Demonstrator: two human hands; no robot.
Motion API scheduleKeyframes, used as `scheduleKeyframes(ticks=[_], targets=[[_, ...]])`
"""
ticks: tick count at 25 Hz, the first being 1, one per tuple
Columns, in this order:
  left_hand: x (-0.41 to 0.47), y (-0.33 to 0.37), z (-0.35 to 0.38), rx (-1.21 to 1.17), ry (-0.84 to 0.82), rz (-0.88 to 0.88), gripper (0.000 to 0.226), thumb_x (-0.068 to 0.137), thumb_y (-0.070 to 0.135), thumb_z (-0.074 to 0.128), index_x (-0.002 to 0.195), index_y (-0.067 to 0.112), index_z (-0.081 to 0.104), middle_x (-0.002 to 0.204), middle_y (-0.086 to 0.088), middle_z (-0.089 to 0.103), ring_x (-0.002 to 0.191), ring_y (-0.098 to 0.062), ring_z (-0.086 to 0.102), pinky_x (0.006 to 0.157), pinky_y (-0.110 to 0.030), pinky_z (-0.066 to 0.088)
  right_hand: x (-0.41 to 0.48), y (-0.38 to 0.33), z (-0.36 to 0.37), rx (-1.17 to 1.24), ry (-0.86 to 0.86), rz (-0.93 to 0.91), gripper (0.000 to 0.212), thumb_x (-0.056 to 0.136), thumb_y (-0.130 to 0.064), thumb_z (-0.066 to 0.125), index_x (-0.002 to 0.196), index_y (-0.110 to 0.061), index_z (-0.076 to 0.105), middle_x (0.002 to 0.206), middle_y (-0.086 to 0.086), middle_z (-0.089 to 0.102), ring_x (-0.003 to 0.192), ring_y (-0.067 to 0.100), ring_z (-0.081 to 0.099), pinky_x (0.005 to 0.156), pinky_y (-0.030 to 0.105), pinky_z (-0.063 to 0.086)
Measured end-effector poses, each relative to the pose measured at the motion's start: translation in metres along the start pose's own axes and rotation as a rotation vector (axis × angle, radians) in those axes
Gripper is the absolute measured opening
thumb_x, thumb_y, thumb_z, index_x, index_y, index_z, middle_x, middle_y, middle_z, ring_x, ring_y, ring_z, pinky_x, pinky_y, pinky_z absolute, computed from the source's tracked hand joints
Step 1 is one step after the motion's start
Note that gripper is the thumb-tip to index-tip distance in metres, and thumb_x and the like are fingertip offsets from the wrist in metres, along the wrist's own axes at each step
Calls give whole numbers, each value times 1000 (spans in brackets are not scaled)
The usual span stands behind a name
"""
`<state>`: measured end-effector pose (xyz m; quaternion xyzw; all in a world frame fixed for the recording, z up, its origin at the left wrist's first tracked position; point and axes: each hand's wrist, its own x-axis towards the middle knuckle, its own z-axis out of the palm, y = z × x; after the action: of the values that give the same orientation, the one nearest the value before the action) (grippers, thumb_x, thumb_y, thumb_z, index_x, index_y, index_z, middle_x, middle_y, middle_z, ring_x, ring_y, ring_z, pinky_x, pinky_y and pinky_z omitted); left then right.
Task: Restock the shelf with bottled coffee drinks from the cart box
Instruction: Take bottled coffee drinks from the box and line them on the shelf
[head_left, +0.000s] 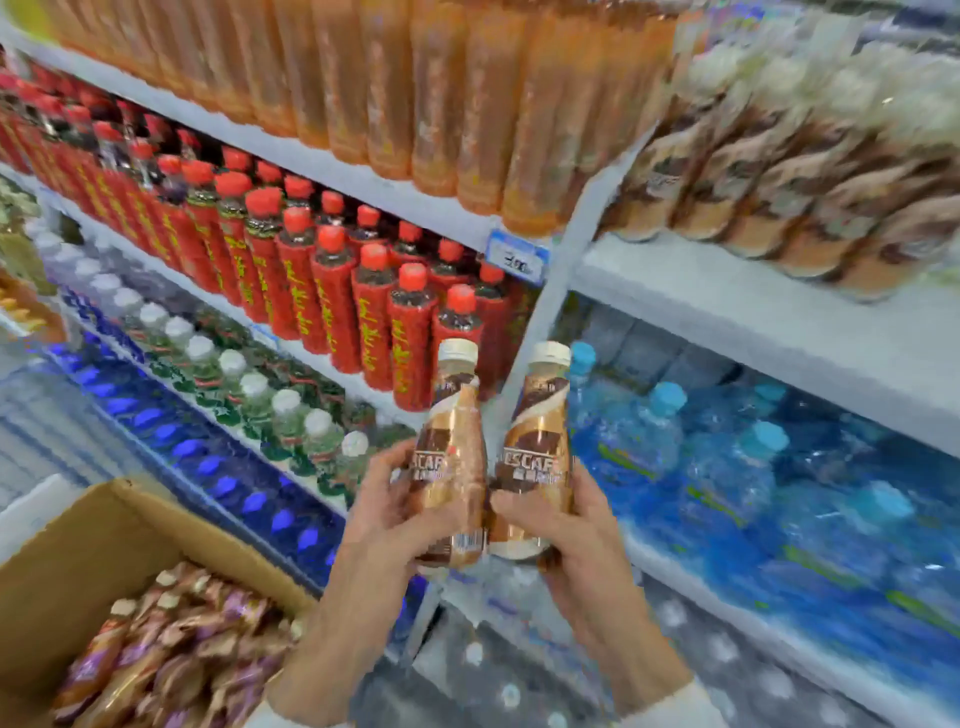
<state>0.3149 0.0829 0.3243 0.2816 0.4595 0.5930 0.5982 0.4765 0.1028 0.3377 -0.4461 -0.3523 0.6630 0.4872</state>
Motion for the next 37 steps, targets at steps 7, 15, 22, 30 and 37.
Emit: scheduleKeyframes(ticks=[7, 15, 22, 30, 37], targets=[[-19, -4, 154, 108, -256, 146, 72, 61, 8, 85, 126, 25, 59, 110, -2, 75, 97, -24, 74, 71, -32, 61, -50, -100, -112, -68, 111, -235, 48, 66, -16, 86, 110, -10, 69, 103, 16, 76, 93, 32, 74, 77, 40, 58], [27, 28, 241, 242, -397, 325, 68, 67, -3, 86, 124, 22, 61, 103, 4, 77, 92, -15, 74, 72, -25, 59, -27, -179, -140, -116, 351, -476, 74, 59, -25, 87, 124, -18, 53, 102, 0, 77, 90, 17, 75, 75, 34, 57], [107, 51, 273, 359, -454, 427, 81, 69, -4, 86, 138, 19, 50, 121, 7, 66, 97, -6, 71, 74, -24, 59, 34, -217, -137, -268, 373, -571, 67, 71, -16, 89, 128, -24, 56, 113, -4, 73, 101, 11, 72, 85, 31, 60], [156, 48, 271, 427, -476, 504, 84, 69, -5, 86, 140, 19, 48, 124, 17, 59, 104, 8, 63, 79, -12, 54, 73, -209, -146, -393, 364, -608, 53, 70, 0, 86, 115, -22, 67, 108, -7, 77, 100, 7, 72, 83, 24, 57], [161, 42, 252, 570, -490, 555, 83, 74, 19, 88, 144, 30, 44, 129, 26, 56, 117, 12, 55, 96, -15, 50, 63, -186, -133, -624, 606, -581, 80, 63, -46, 91, 132, -37, 52, 125, -22, 60, 112, 0, 60, 93, 23, 53]])
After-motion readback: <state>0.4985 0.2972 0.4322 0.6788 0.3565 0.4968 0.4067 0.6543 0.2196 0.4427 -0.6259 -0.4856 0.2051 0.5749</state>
